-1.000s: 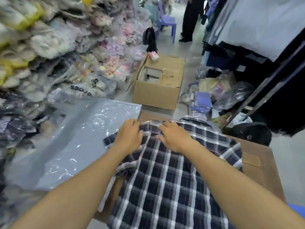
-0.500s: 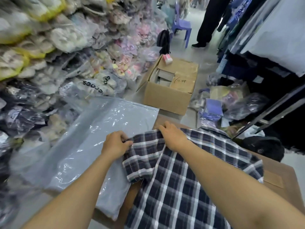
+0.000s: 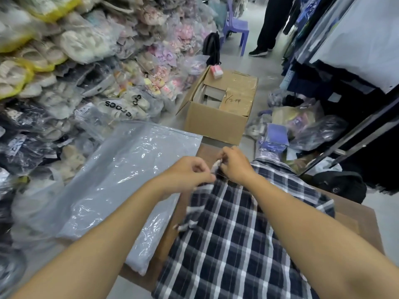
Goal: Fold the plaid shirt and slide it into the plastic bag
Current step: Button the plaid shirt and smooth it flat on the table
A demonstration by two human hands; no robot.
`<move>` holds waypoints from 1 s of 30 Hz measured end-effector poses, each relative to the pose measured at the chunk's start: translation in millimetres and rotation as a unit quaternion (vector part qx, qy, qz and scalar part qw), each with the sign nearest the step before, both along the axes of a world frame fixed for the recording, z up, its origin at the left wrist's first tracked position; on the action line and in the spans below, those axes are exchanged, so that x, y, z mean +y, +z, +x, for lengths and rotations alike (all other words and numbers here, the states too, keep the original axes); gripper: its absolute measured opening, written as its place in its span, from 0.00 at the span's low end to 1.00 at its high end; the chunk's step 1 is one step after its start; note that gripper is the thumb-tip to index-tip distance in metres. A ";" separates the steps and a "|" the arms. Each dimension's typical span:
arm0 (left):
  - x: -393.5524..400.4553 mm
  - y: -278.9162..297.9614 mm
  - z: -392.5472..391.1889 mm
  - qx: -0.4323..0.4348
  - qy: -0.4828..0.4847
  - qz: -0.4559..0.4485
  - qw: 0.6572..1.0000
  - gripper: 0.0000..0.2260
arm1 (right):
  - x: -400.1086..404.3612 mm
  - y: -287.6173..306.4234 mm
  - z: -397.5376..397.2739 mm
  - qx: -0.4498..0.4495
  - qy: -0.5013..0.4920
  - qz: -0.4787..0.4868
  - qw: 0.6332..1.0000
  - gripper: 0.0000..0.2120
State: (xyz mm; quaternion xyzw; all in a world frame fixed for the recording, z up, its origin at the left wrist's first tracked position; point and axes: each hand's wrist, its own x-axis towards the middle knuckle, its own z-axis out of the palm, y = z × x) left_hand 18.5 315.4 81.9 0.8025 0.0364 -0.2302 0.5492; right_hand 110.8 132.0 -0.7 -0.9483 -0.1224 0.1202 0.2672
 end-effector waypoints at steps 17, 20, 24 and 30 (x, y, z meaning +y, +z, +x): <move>-47.2 -89.1 -21.4 -0.167 -0.174 0.337 0.910 0.28 | -57.8 -11.1 -21.2 0.238 -0.101 0.106 0.960 0.11; -31.1 -97.0 -29.6 -0.120 -0.266 0.351 0.890 0.46 | -54.1 -12.4 -20.2 0.300 -0.075 0.059 0.949 0.12; -23.2 -101.5 -33.1 -0.116 -0.289 0.331 0.891 0.54 | -45.4 -6.9 -13.5 0.252 -0.087 0.070 0.961 0.14; -17.7 -109.9 -37.5 -0.131 -0.336 0.380 0.852 0.62 | -32.7 -16.9 2.1 0.148 -0.123 0.087 0.977 0.07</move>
